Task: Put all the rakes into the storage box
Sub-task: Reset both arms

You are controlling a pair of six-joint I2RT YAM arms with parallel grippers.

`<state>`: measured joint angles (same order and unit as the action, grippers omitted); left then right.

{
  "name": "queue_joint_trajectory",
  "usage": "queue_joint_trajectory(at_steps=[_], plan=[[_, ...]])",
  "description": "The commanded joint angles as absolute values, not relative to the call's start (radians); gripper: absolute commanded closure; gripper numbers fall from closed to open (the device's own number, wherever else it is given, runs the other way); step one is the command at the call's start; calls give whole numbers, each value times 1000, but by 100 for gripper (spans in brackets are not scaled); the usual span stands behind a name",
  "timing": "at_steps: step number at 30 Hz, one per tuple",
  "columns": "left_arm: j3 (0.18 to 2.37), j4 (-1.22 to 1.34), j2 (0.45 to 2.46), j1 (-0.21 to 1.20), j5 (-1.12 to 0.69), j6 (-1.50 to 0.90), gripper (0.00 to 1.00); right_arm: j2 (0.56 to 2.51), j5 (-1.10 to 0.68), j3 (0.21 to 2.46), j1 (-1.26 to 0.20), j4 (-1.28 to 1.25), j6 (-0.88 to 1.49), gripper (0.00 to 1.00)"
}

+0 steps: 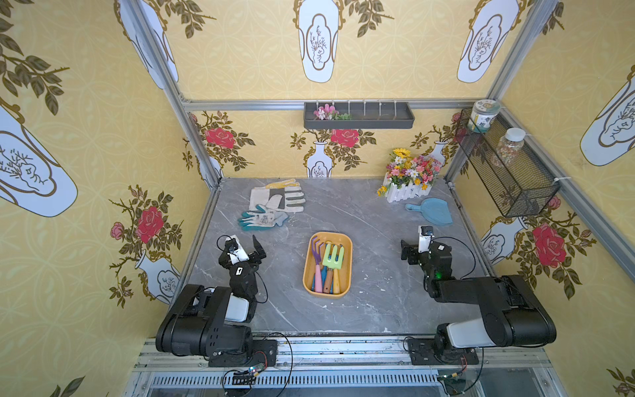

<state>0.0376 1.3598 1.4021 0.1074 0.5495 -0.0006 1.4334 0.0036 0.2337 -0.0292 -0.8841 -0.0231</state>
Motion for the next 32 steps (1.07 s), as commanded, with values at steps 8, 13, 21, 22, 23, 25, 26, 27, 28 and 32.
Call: queue_joint_trajectory(at_steps=[8,13,21,22,23,25,26,27,28,32], plan=[[38,1377,1402,106,543,0,0,1438,3,242,-23,-893,-9,3],[38,1378,1404,105,542,1,0,1439,2,243,-23,-893,-9,3],[38,1377,1403,103,543,0,0,1442,-16,251,-8,-881,-1,3],[37,1377,1403,103,542,0,0,1444,-20,254,-5,-878,0,3],[38,1378,1403,103,542,0,0,1445,-25,257,-1,-874,1,3],[38,1377,1403,103,542,0,0,1451,-42,264,12,-866,9,3],[38,1377,1403,103,543,0,0,1453,-49,264,17,-867,12,3],[38,1378,1404,104,543,1,0,1454,-50,265,17,-867,12,3],[39,1377,1404,103,543,0,0,1454,-51,265,18,-865,12,3],[43,1368,1403,104,542,0,0,1447,-51,260,19,-868,10,3]])
